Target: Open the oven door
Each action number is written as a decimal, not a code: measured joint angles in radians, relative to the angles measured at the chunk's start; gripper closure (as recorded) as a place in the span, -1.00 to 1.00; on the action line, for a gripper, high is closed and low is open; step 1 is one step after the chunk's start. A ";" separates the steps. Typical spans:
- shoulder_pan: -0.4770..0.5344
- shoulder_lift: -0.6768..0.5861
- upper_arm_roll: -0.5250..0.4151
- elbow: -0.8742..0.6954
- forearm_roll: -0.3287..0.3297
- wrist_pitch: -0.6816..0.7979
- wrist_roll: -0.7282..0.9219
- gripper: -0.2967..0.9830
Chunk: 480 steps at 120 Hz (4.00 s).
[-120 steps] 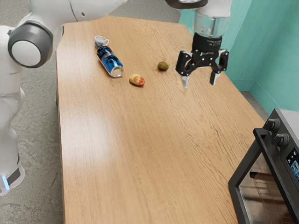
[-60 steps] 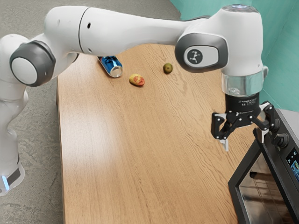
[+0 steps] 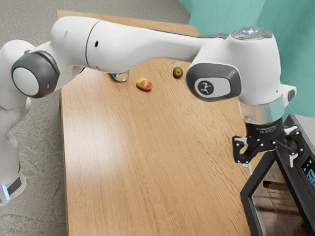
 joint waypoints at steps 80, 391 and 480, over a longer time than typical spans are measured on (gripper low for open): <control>0.010 0.029 0.000 0.002 0.008 0.079 0.107 -0.54; 0.007 -0.256 0.081 -0.518 -0.126 0.180 0.198 -0.18; 0.020 -0.445 0.073 -0.575 -0.114 0.148 0.136 -0.41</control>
